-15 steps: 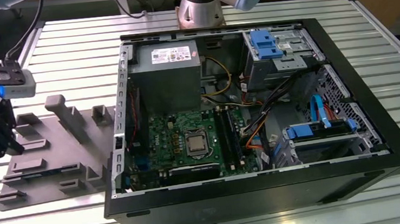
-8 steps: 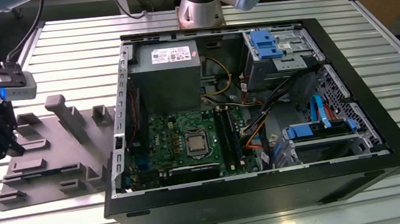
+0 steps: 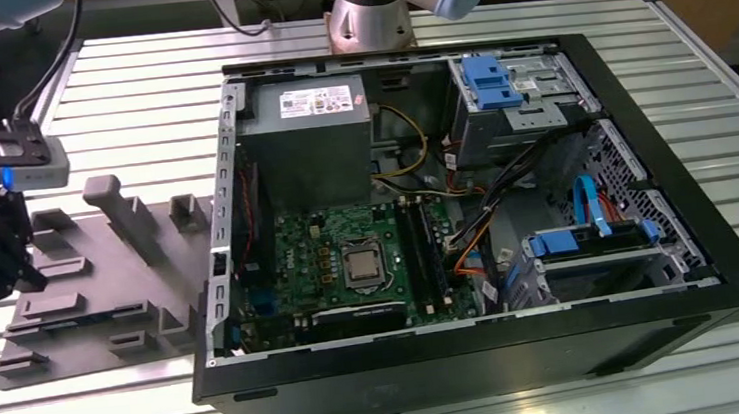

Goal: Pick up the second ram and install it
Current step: 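Pick up the second ram and move it above second insertion slot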

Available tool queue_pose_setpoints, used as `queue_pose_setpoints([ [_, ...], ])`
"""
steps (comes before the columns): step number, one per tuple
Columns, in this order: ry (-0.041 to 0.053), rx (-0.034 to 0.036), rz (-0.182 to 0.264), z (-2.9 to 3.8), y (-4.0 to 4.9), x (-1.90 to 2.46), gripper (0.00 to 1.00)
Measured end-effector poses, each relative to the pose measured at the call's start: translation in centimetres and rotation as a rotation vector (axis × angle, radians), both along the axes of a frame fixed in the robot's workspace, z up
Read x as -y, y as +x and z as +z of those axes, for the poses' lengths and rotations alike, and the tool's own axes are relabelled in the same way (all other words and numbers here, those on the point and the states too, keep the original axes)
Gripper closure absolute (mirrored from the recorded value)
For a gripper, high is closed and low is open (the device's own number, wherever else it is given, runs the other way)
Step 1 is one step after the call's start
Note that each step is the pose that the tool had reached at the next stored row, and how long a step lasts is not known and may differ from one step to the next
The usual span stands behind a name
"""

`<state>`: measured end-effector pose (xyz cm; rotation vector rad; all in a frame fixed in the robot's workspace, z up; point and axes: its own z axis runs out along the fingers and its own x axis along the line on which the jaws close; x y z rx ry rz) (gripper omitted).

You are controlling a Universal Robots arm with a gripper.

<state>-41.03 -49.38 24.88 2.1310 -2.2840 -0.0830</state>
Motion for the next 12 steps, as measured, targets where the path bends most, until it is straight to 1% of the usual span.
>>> queue_pose_setpoints([
  [12, 0.0, 0.0, 0.0, -0.45, 0.0, 0.52, 0.89],
])
